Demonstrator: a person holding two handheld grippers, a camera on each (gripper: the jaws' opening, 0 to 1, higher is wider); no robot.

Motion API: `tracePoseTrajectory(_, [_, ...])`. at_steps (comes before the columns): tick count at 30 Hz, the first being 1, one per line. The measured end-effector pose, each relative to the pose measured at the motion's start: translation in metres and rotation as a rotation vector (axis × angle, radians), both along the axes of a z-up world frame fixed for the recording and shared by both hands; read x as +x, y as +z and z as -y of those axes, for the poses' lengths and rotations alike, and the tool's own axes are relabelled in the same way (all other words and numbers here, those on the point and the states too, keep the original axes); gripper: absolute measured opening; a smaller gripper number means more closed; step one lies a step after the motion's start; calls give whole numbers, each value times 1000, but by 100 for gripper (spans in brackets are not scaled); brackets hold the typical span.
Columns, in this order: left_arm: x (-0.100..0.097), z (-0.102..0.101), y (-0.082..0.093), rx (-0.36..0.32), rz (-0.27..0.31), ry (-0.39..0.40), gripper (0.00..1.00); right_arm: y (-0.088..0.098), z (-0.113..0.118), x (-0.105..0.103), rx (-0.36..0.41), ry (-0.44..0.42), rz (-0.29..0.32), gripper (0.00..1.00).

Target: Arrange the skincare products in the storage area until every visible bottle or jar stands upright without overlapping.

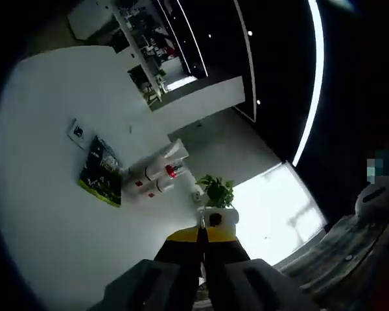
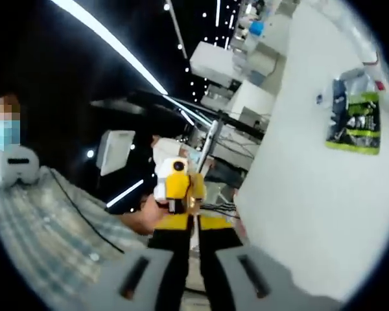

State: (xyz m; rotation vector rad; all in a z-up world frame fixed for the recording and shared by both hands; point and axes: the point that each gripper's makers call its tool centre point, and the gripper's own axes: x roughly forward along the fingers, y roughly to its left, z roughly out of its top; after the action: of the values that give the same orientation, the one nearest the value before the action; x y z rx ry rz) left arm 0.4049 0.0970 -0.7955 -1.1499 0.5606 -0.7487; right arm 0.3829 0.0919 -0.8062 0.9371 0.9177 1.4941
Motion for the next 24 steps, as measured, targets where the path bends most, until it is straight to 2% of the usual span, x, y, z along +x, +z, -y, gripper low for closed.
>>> tracePoseTrajectory(4, [-3,5,-2,-17,-18,13,0,7,-2,4,52,-17,-47,0])
tracePoseTrajectory(5, [-2,4,-1,-58,-33,52,0,8,-3,3,57,-13,-55,0])
tracePoseTrajectory(8, [-6,2,-1,-168,-107,79,2,3,-5,3,47,6,-89,0])
tracePoseTrajectory(9, [-10,2,-4,-158,-97,65,2,2,-6,3,44,8,-122,0])
tracePoseTrajectory(12, [-27,6,-16,-97,-102,-2,3,-5,-7,10,11,-23,-155,0])
tracePoseTrajectory(13, [-31,5,-16,-104,-92,-20,2,-6,-8,8,-8,-7,-161,0])
tracePoseTrajectory(14, [-31,4,-17,-106,-95,-5,1,-7,-9,3,-22,16,-166,0])
tracePoseTrajectory(17, [-33,-2,-15,-140,-83,-13,0,-1,-11,1,-28,14,-145,0])
tracePoseTrajectory(19, [-31,-2,-14,-141,-99,-2,0,-3,-13,3,-56,-6,-147,0])
tracePoseTrajectory(20, [-30,-3,-14,-139,-100,-2,0,-2,-16,9,-66,-46,-173,1])
tracePoseTrajectory(21, [-29,-7,-13,-147,-100,3,0,1,-17,10,-60,-47,-181,1])
tracePoseTrajectory(22, [-27,-10,-8,-187,-105,13,0,4,-19,11,-64,-53,-188,0])
tracePoseTrajectory(24, [-24,-12,-7,-187,-111,19,0,6,-22,15,-87,-72,-181,0])
